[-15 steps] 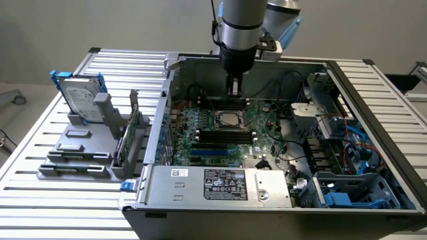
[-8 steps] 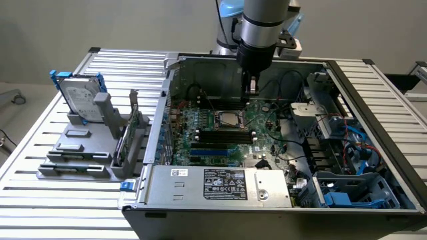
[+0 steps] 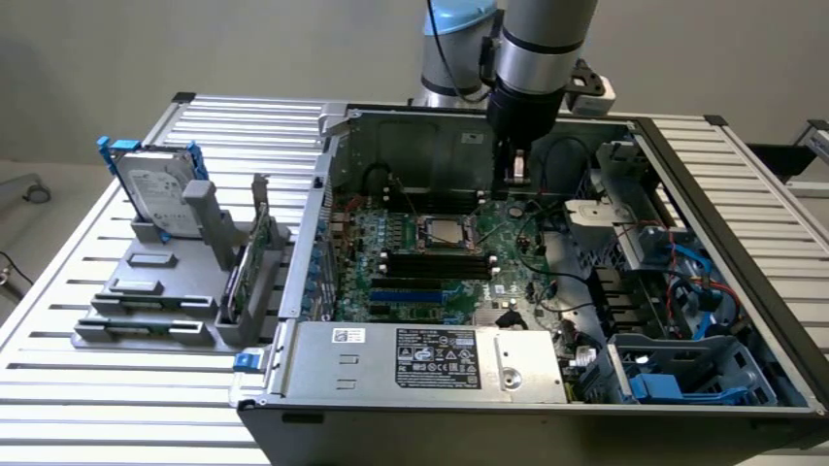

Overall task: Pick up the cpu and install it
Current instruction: 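Close the cpu cover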

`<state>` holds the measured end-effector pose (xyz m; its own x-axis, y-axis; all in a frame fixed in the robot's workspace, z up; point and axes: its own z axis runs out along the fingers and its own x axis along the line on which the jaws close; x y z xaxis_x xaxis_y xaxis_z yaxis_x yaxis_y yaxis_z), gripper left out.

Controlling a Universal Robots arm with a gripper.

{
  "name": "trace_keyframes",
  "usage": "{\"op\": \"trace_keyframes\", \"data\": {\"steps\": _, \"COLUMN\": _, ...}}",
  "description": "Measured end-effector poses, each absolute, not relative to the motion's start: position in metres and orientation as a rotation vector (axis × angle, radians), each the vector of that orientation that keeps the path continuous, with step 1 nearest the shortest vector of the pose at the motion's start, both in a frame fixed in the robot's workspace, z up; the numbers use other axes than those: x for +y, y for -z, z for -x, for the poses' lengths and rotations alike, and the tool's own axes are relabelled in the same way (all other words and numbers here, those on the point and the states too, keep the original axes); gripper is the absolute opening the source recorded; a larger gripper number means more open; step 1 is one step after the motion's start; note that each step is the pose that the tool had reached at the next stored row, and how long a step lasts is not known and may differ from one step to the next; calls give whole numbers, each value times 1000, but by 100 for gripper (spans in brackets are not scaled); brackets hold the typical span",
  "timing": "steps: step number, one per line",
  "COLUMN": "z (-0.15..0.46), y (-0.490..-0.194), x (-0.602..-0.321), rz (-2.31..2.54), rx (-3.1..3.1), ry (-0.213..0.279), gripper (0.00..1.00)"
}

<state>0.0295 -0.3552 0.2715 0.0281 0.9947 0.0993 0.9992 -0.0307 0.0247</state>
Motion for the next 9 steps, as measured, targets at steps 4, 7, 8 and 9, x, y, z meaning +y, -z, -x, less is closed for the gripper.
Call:
{"op": "trace_keyframes", "data": {"steps": 4, "z": -43, "y": -272, "x": -355, "rz": 2218, "rx": -2156, "ry": 147, "gripper": 11}}
{"op": "trace_keyframes", "data": {"steps": 7, "z": -52, "y": -271, "x": -355, "rz": 2220, "rx": -2160, "ry": 156, "gripper": 11}}
{"op": "trace_keyframes", "data": {"steps": 8, "z": -54, "y": -271, "x": -355, "rz": 2222, "rx": -2163, "ry": 162, "gripper": 11}}
{"op": "trace_keyframes", "data": {"steps": 9, "z": -56, "y": -271, "x": -355, "rz": 2224, "rx": -2166, "ry": 169, "gripper": 11}}
